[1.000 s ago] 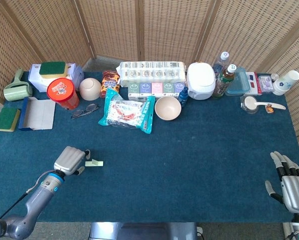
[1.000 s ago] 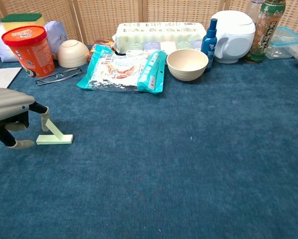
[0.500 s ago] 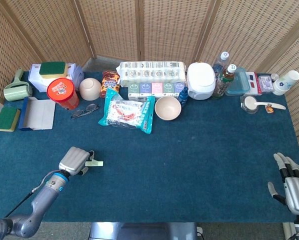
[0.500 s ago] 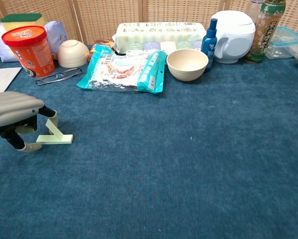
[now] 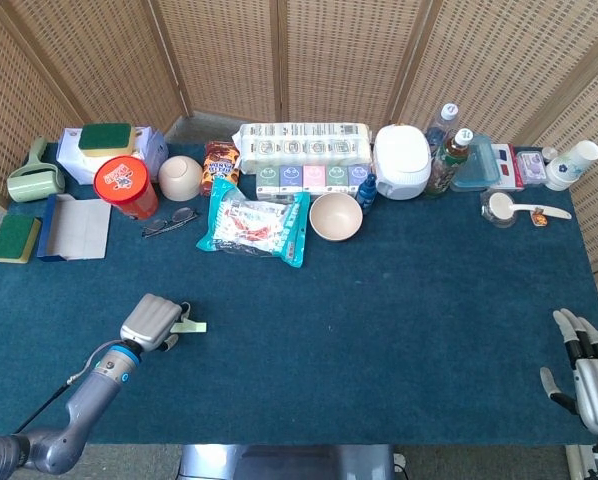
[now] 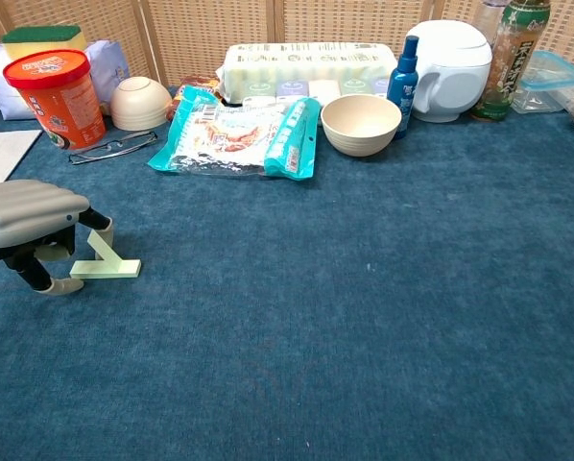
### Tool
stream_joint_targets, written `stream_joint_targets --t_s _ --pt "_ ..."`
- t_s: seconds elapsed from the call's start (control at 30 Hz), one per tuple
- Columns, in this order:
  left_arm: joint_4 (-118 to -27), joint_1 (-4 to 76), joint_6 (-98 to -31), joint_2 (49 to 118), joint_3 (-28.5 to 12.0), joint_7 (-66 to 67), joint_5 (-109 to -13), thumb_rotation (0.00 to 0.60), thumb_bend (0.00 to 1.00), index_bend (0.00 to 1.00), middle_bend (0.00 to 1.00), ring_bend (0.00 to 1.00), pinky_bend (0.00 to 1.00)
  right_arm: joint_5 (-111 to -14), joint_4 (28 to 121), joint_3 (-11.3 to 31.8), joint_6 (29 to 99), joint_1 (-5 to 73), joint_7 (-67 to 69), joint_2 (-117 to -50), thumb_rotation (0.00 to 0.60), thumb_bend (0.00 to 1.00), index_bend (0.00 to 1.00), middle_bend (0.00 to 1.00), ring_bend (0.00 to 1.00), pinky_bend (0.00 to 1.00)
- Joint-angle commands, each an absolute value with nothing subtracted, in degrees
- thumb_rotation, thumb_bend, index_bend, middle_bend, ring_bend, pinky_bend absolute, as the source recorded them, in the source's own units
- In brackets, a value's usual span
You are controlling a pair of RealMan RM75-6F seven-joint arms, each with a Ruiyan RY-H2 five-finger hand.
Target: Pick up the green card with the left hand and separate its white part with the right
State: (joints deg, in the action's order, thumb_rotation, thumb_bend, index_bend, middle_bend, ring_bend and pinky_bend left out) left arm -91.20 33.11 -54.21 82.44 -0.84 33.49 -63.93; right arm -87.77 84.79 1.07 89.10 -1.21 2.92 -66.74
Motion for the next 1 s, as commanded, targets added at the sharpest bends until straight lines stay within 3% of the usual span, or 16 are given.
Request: stream_joint_targets --t_s 0.03,0.6,1.0 --pt "-91.30 33.22 -54.44 82.49 -0.73 33.68 -63.73 0.600 0.29 0.44 0.97 1.00 1.00 -87.77 84.70 1.07 89.10 -1.26 3.01 -66.77 0.600 0.40 0.00 0.09 0.10 0.18" --pt "-91.65 33.80 -55.78 82.66 0.03 35.79 -61.69 0.600 0.38 0.55 0.99 1.00 1.00 -88.01 84.03 1.18 89.45 -1.60 3.87 -66.94 0.600 0.40 0.00 0.09 0.10 0.18" --pt "-93.01 33.43 -59.66 77.78 0.44 30.19 -71.96 0.600 0.44 0.63 1.00 1.00 1.00 -88.29 84.05 1.39 89.11 -1.25 4.31 -67.01 0.600 0.40 0.00 0.09 0.10 0.18"
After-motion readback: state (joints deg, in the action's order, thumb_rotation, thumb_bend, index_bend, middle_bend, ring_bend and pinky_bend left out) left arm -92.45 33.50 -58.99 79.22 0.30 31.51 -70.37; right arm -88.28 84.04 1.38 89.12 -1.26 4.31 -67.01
